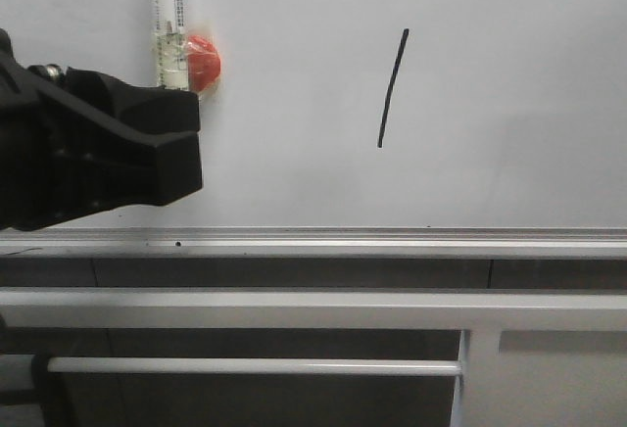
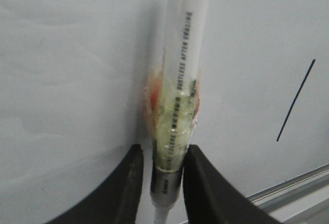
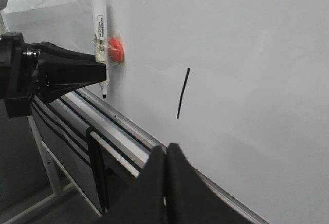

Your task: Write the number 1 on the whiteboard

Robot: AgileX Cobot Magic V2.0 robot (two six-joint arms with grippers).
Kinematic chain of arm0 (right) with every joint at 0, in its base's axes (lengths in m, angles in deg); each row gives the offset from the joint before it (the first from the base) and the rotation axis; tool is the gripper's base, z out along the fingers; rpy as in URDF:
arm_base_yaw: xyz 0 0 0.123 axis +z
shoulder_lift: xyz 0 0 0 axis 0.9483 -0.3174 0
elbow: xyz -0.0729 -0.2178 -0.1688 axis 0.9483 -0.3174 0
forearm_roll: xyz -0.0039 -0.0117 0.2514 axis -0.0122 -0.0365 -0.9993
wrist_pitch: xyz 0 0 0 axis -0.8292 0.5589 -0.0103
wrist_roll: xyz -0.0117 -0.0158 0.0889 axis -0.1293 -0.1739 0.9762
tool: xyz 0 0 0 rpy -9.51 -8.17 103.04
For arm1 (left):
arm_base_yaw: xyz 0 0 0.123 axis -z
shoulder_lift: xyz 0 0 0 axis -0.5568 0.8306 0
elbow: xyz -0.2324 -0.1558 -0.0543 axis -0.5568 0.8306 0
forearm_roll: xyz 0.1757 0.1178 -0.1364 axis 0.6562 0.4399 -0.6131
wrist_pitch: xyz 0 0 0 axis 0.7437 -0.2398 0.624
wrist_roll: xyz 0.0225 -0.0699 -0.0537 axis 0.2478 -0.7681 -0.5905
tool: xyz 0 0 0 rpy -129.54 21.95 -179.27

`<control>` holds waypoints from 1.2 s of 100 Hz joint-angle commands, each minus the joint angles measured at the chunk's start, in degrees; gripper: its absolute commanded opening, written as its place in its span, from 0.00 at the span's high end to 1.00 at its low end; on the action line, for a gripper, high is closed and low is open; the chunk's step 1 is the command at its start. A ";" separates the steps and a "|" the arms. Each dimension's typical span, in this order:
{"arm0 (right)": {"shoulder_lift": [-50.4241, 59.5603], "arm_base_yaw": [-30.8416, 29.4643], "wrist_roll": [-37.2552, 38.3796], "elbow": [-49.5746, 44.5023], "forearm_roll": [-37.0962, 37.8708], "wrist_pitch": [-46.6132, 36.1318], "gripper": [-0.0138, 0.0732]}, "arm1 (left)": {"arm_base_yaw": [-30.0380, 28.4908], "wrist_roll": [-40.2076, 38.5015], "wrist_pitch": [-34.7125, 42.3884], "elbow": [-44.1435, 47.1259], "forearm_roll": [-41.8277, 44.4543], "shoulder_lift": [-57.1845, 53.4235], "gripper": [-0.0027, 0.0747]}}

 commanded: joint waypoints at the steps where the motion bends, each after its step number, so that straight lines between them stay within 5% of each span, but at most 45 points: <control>1: -0.05 -0.04 -0.55 1.53 -1.07 -0.10 0.92 | -0.10 -0.31 14.41 -1.28 -0.24 -1.02 0.67; 38: -0.05 -0.04 -0.55 1.64 -1.07 -0.10 0.92 | -0.10 -0.31 14.41 -1.16 1.83 -1.02 0.46; 75: -0.05 -0.04 -0.55 1.64 -1.07 -0.10 0.92 | 1.82 -0.31 14.41 3.51 3.52 -6.46 0.45; 89: -0.05 -0.04 -0.55 1.64 -1.07 -0.10 0.92 | 3.53 -0.31 14.41 6.57 3.64 -11.66 0.59; 105: -0.05 -0.04 -0.55 1.69 -1.07 -0.63 0.92 | 4.13 6.45 14.41 10.90 8.83 -16.34 1.00; 120: 0.30 -0.04 -0.55 2.10 -1.07 -1.12 0.92 | 4.13 7.13 14.41 13.69 10.56 -19.99 0.99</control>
